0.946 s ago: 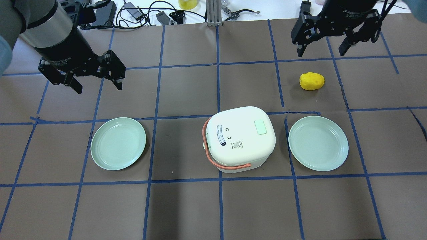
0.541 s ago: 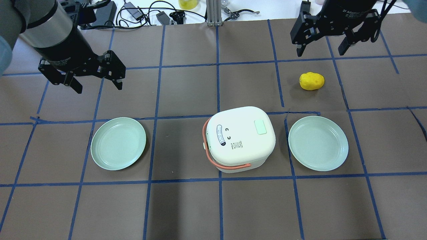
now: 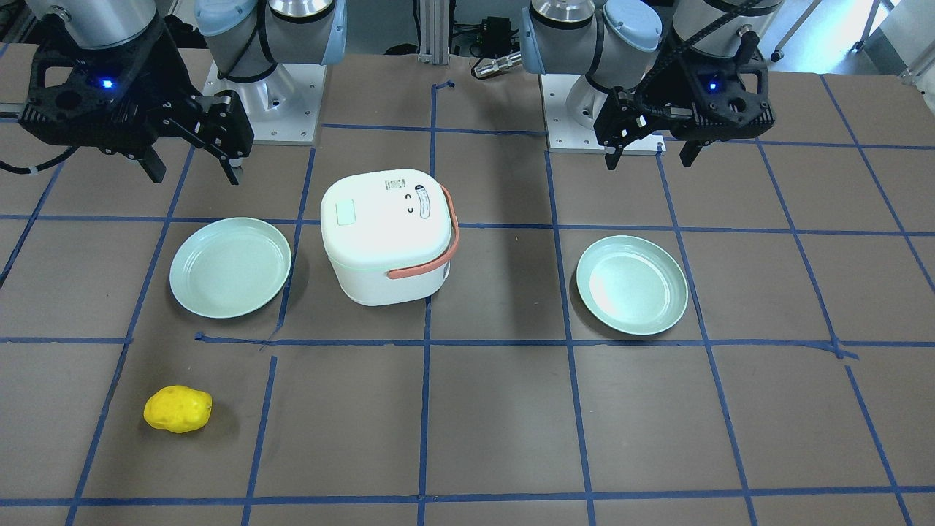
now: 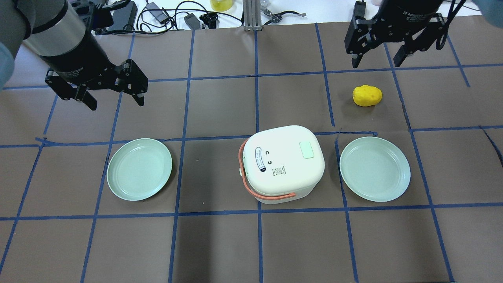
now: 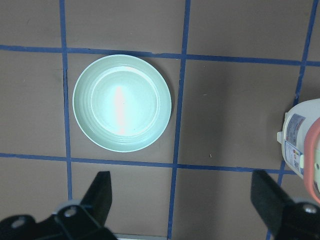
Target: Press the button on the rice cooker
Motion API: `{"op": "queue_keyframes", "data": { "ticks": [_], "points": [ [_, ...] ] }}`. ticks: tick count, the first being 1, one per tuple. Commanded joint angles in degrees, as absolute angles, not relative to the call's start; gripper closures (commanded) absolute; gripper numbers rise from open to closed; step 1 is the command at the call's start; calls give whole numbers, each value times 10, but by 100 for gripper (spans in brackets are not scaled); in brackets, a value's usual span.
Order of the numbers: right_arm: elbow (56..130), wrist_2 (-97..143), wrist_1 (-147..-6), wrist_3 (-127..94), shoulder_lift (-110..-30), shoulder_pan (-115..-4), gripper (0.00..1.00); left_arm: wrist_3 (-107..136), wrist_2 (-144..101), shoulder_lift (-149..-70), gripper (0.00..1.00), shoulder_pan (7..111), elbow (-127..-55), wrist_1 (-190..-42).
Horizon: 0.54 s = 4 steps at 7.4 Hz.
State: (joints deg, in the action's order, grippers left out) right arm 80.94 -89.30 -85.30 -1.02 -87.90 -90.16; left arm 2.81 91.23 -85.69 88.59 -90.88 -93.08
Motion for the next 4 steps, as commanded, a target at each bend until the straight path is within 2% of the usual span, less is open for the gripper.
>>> {"op": "queue_keyframes", "data": {
  "ticks": [1, 2, 4],
  "points": [
    [809, -891, -850, -10, -879, -902, 93, 29, 912, -857, 0, 886, -909, -931],
    [811, -885, -840, -11, -879, -904, 100, 28, 912, -857, 0, 886, -909, -931],
    [856, -861, -826, -2, -883, -909, 100, 28, 912, -857, 0, 886, -909, -931]
  ]
}}
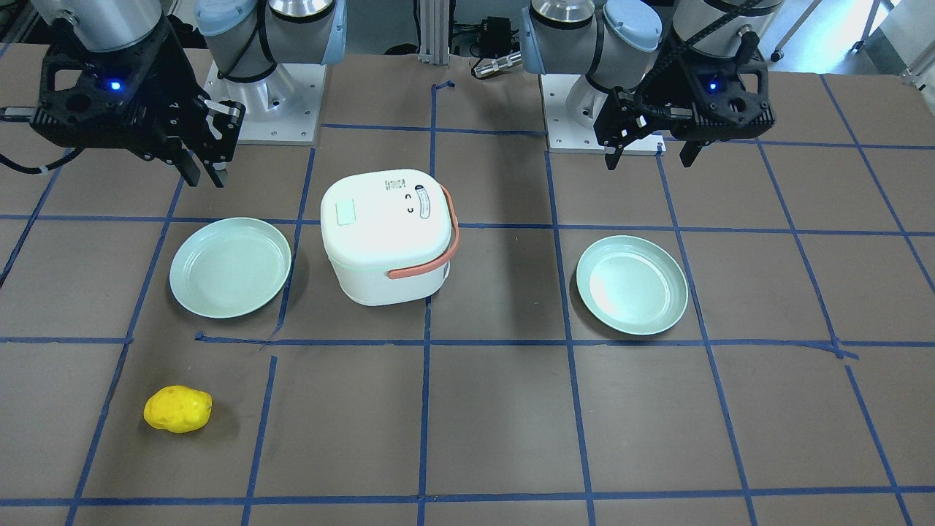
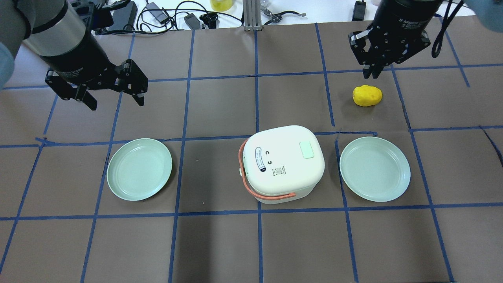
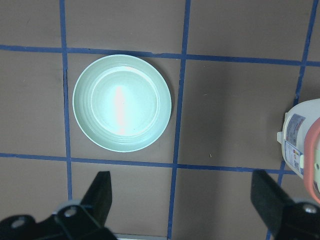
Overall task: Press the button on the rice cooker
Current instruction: 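Move the right gripper down over the rice cooker's green button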
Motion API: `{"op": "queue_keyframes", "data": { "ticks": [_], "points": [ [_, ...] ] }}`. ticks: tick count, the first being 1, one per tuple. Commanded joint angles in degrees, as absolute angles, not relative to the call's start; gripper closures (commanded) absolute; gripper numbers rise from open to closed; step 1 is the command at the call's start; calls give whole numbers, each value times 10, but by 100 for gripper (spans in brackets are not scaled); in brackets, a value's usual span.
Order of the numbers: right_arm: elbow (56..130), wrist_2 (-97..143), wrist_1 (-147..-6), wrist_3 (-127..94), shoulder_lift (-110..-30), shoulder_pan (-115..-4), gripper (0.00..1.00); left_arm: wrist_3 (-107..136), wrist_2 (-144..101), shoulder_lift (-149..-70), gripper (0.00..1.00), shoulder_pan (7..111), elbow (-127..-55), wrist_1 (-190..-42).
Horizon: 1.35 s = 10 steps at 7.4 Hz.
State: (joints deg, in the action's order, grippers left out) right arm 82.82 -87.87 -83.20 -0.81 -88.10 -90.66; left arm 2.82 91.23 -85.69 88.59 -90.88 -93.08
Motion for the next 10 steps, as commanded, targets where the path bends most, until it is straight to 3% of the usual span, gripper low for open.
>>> {"op": "queue_keyframes", "data": {
  "ticks": [1, 3, 10],
  "points": [
    [872, -840, -826, -10, -884, -917, 100, 28, 912, -857, 0, 886, -909, -931],
    [912, -852, -835, -39, -879, -979, 100, 28, 912, -857, 0, 886, -909, -931],
    [1026, -873, -990, -133, -866, -1033, 100, 29, 912, -857, 0, 886, -909, -931]
  ]
}}
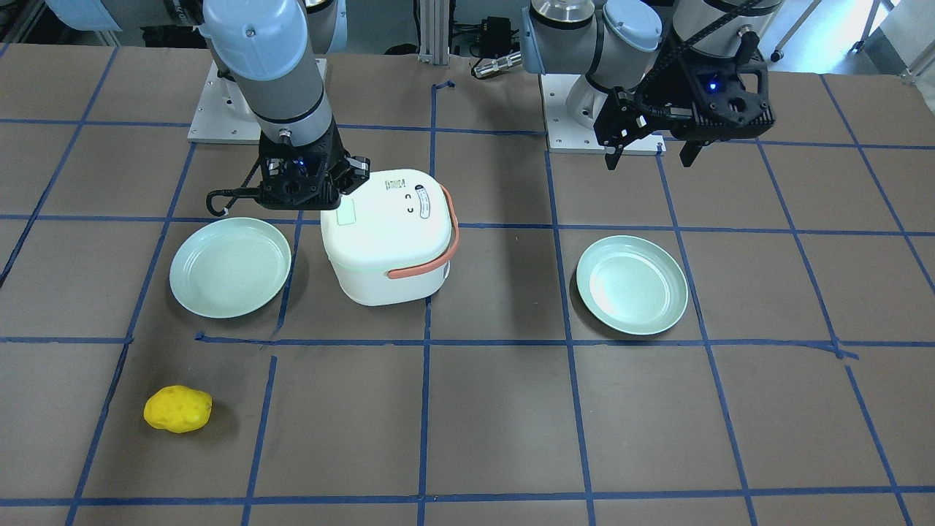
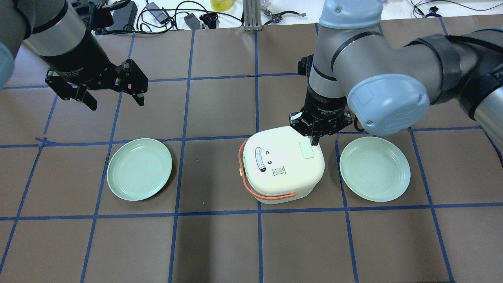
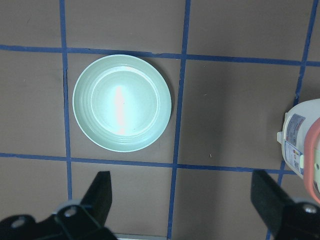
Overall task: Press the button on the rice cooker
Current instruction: 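Move the right gripper down over the rice cooker's green button, then press the green button on the rice cooker with the right gripper, then lift the right gripper up away from the opened rice cooker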
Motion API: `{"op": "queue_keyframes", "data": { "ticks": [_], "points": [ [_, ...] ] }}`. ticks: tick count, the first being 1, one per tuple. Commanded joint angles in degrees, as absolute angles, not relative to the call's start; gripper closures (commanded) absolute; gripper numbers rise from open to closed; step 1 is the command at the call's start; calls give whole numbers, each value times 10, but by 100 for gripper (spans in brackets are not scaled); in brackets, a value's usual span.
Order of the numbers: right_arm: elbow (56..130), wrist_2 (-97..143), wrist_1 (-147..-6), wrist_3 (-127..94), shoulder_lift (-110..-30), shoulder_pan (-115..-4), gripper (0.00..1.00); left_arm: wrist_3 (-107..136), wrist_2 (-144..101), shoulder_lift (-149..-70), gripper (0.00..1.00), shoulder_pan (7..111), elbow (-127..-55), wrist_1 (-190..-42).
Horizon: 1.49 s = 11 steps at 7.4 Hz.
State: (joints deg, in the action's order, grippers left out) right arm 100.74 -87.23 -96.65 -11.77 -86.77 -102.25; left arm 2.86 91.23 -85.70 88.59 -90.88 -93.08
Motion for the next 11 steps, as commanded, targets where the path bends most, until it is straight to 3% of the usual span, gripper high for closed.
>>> {"op": "queue_keyframes", "data": {
  "ticks": [1, 6, 7, 8, 11],
  "points": [
    [1033, -874, -1004, -129, -864, -1040, 100, 29, 912, -857, 0, 886, -909, -931],
    [1031, -898, -1006, -126, -853, -1041, 100, 28, 912, -857, 0, 886, -909, -931],
    [1023, -906, -1001, -128, -854, -1041, 34, 28, 912, -857, 0, 886, -909, -931],
    [1014, -912, -995, -126, -860, -1041, 0, 28, 912, -857, 0, 886, -909, -931],
    [890, -939, -888, -113, -861, -1011, 0, 29, 912, -857, 0, 886, -909, -931]
  ]
}}
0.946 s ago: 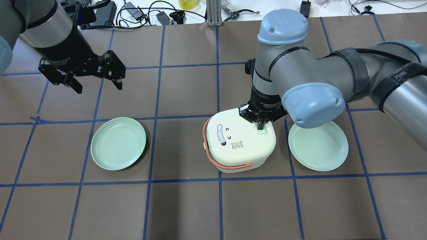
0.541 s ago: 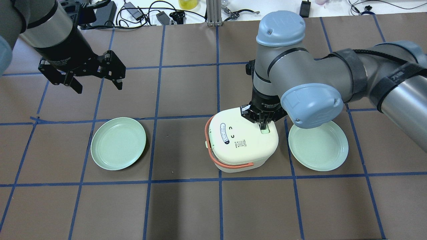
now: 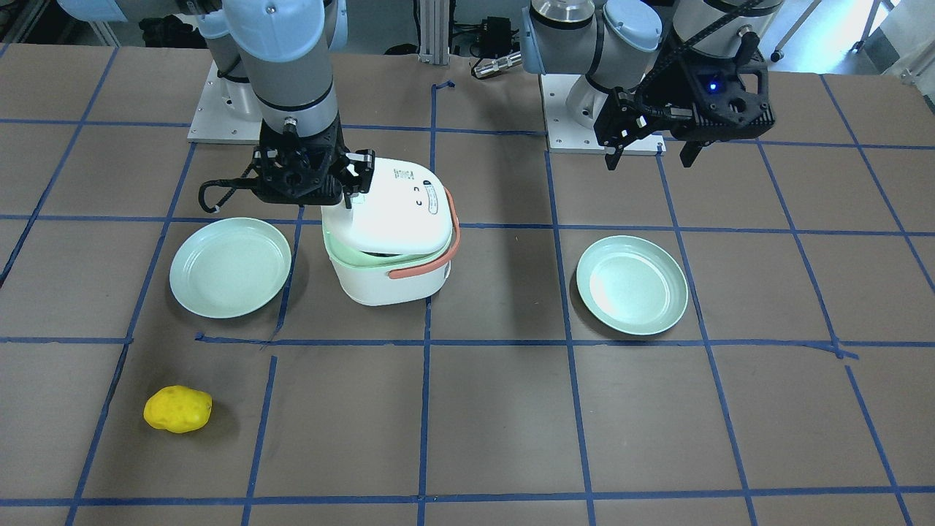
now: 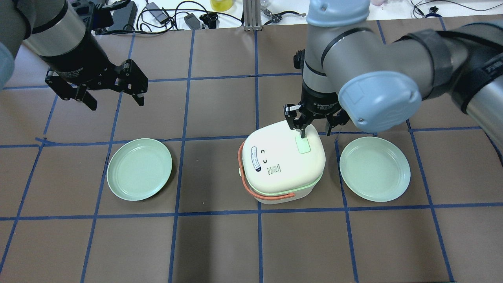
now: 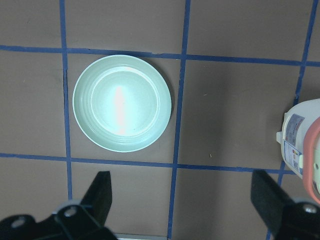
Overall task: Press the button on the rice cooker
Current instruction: 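Lift the right gripper up away from the opened rice cooker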
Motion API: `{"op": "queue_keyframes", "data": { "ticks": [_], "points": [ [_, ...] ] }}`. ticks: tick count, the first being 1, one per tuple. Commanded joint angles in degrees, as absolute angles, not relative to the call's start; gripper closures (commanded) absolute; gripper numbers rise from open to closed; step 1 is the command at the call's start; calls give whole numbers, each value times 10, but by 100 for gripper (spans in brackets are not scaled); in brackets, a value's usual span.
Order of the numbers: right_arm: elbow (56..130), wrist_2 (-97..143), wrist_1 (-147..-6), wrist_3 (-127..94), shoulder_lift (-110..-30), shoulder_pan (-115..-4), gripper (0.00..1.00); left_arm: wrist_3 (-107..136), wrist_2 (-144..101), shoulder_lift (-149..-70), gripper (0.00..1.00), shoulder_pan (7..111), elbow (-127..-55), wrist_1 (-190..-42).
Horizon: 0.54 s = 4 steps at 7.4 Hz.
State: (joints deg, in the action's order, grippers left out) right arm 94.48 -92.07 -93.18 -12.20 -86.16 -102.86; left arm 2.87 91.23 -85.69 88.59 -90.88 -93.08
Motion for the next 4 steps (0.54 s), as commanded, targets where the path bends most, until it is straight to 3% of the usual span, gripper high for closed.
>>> {"op": "queue_keyframes", "data": {
  "ticks": [1, 4],
  "points": [
    [862, -939, -885, -88, -862, -978, 0, 28, 912, -857, 0, 886, -909, -931],
    [825, -922, -886, 58, -862, -905, 0, 28, 912, -857, 0, 886, -909, -931]
  ]
}}
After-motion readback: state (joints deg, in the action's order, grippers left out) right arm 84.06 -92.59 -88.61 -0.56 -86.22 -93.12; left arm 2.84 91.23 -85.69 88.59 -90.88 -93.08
